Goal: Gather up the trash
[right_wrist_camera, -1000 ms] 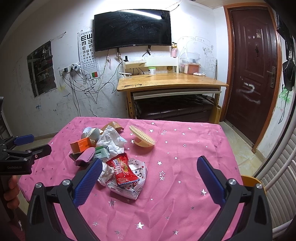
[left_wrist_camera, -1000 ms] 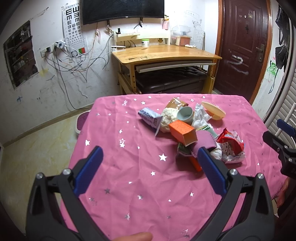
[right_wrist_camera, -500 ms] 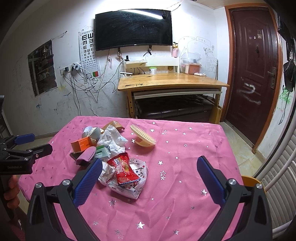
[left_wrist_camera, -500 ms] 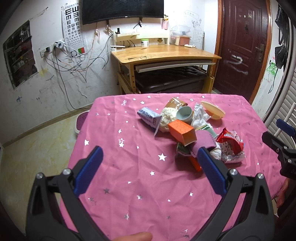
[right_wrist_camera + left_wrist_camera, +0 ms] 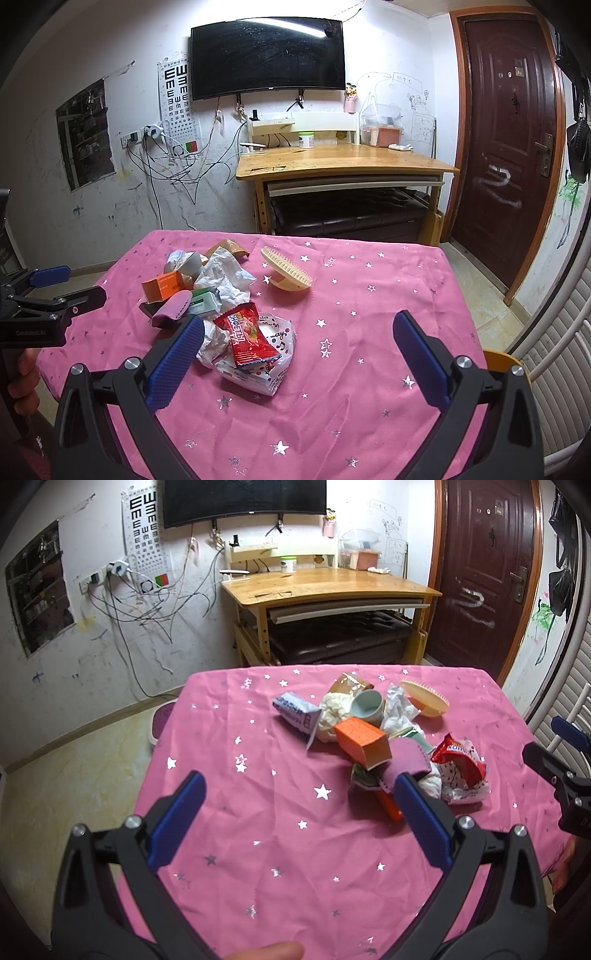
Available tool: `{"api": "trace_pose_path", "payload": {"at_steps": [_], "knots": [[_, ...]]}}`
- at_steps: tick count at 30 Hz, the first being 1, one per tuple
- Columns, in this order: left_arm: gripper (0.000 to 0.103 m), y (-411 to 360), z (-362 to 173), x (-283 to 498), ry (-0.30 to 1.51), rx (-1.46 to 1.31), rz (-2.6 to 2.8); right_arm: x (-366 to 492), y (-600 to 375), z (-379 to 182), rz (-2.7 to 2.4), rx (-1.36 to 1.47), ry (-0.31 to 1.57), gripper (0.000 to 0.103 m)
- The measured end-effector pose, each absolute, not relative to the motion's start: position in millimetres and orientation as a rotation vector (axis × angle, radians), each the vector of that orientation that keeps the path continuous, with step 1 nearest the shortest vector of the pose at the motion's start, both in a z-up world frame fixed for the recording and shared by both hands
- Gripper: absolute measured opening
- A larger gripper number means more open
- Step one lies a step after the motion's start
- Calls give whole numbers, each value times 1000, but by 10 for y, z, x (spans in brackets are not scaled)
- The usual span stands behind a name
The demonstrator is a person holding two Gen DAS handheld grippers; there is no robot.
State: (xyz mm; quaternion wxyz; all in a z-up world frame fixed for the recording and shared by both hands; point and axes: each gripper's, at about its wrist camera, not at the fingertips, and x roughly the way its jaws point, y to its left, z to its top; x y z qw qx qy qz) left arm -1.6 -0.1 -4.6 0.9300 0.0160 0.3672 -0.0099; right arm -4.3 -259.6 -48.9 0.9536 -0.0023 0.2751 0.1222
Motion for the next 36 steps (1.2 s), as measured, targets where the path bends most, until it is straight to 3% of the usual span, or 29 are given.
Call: {"api": "trace_pose_path", "payload": {"at_steps": [36], "knots": [[98,-18,-149,79,767,15,-30,-29,-2576,-497,277,-14,572,96]]}}
